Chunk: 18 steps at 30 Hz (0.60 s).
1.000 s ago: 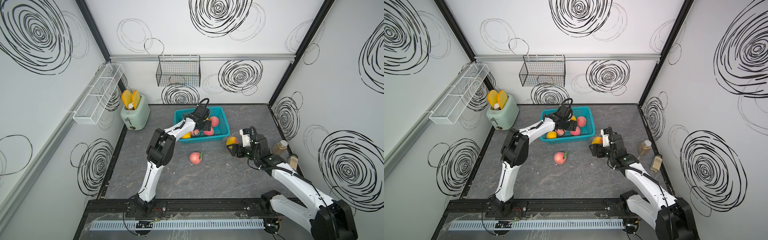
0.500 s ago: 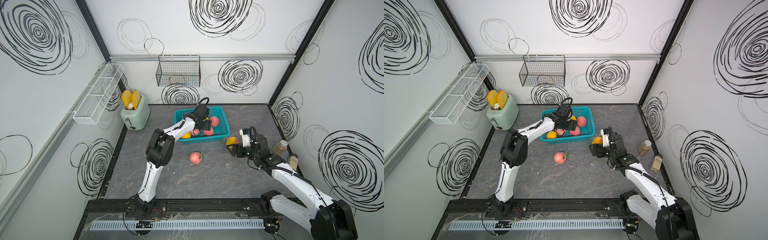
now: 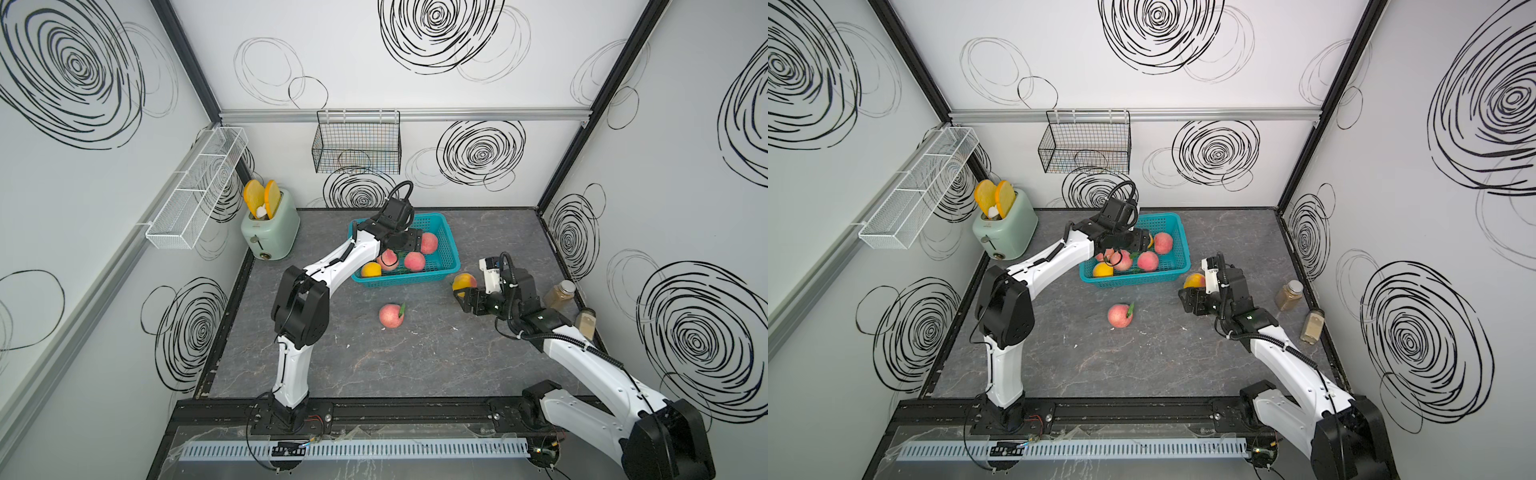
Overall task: Put the peaches into the basket
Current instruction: Place the peach in the basket.
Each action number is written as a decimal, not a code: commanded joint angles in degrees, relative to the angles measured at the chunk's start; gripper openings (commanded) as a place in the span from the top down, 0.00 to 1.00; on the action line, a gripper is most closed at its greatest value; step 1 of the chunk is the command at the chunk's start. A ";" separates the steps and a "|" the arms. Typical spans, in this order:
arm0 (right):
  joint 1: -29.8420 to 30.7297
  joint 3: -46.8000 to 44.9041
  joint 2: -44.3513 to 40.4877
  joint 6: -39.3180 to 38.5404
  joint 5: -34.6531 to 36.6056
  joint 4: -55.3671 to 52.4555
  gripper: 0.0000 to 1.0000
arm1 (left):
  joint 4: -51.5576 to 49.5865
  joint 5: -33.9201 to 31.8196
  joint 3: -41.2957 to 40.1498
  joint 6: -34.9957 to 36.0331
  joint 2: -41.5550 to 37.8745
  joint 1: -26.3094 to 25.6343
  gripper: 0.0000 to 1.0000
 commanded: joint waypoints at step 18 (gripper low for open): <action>-0.10 -0.46 -0.23 0.69 0.57 0.05 0.20 | 5.72 5.30 -14.81 -0.55 -13.75 4.19 0.21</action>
